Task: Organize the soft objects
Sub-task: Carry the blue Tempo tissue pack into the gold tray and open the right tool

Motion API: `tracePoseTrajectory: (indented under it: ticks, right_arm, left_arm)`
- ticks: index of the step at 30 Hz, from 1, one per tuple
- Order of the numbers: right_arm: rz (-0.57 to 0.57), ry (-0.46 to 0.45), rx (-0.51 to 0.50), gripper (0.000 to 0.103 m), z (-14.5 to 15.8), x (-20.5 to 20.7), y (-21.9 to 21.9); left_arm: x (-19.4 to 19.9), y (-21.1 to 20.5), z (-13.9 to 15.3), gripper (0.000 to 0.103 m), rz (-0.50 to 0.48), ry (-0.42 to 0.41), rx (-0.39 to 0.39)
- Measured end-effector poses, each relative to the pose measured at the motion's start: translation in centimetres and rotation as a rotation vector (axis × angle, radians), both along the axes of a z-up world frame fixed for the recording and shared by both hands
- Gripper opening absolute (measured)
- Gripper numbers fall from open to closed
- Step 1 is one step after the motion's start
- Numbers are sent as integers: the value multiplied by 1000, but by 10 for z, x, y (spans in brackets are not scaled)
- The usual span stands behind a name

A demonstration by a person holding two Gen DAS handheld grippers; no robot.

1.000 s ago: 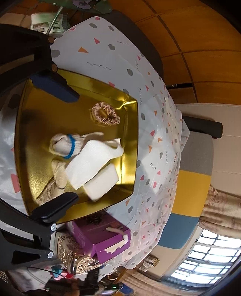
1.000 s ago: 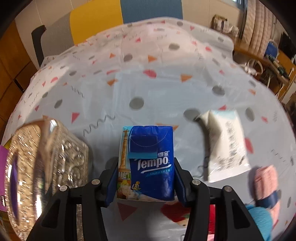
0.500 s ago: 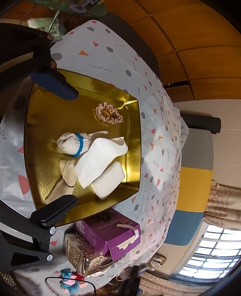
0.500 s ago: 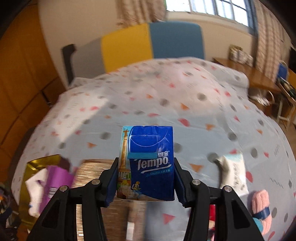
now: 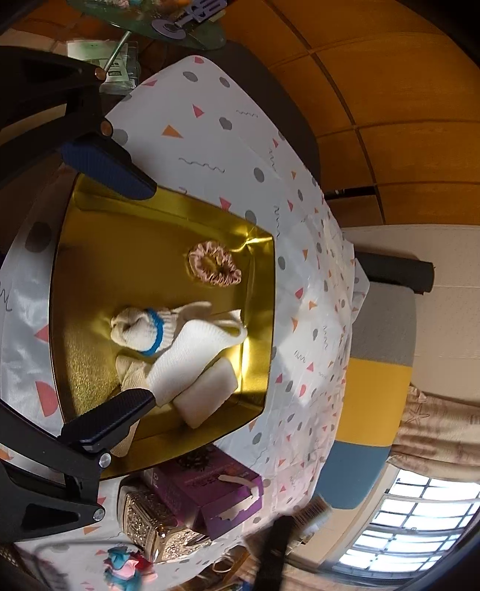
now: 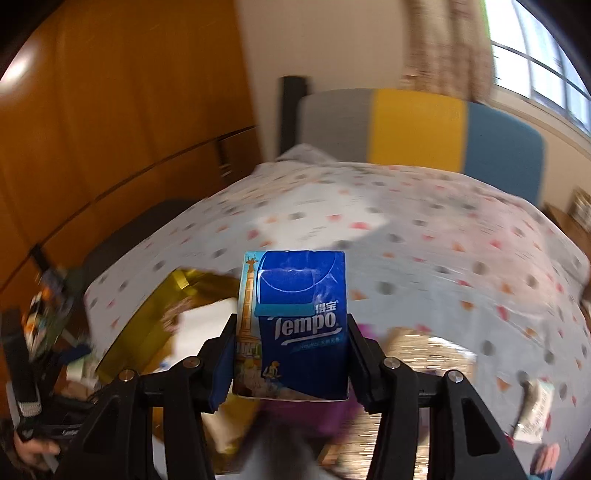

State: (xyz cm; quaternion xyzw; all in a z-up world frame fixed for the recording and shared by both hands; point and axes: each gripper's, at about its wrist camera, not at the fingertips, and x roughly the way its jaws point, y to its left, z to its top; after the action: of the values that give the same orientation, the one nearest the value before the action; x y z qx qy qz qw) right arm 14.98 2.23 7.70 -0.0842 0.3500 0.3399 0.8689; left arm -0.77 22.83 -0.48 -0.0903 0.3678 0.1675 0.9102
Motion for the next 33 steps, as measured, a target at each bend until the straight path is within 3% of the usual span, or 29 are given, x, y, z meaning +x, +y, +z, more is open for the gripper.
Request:
tracePoseTrajectory:
  ticks: [6, 13, 17, 28, 33]
  right_arm:
    - [118, 48, -95, 53, -40, -22, 65]
    - [69, 108, -203, 53, -91, -10, 99]
    - [61, 76, -268, 53, -107, -8, 109]
    - [74, 33, -241, 54, -92, -20, 111]
    - [56, 9, -180, 54, -76, -29, 95]
  left_arm:
    - [-9, 2, 9, 103, 2, -34, 31]
    - [-16, 3, 15, 103, 21, -53, 48]
    - [-17, 3, 14, 103, 30, -50, 51]
    - [-18, 3, 10, 103, 37, -45, 46]
    - [-17, -1, 8, 103, 29, -40, 44]
